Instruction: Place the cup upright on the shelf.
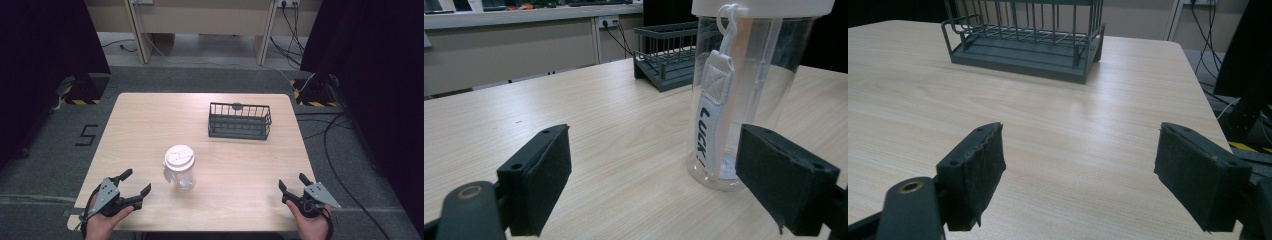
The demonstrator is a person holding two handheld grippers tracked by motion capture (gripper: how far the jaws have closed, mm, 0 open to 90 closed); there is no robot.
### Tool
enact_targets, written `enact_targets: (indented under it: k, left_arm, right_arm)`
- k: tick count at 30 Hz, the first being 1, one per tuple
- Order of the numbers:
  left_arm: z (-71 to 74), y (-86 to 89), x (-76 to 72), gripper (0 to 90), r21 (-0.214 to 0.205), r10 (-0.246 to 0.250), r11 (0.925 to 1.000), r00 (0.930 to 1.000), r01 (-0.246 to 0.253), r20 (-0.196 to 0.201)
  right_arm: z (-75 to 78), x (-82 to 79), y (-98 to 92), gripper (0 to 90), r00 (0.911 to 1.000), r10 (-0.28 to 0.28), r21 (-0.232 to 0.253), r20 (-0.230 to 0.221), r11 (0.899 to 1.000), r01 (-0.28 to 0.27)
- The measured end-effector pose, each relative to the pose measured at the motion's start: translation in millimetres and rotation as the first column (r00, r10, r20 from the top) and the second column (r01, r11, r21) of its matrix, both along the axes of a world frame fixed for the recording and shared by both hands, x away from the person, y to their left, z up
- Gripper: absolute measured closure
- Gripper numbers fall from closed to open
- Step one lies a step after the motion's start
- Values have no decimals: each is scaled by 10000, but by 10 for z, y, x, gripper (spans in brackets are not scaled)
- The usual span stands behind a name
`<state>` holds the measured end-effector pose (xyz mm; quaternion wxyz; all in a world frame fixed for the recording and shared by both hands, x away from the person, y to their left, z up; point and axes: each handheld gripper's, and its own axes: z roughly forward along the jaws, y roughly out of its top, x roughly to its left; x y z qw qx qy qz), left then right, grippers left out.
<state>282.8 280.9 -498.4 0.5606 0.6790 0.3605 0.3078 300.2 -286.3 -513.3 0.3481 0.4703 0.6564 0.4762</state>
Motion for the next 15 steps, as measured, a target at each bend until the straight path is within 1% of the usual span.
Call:
enact_targets:
  k: [15]
  left_arm:
    - [6, -79, 14, 143, 73, -197, 9998, 9998, 197, 48]
  right_arm:
    - [1, 5, -1, 178, 10000, 76, 15, -56, 10000, -76]
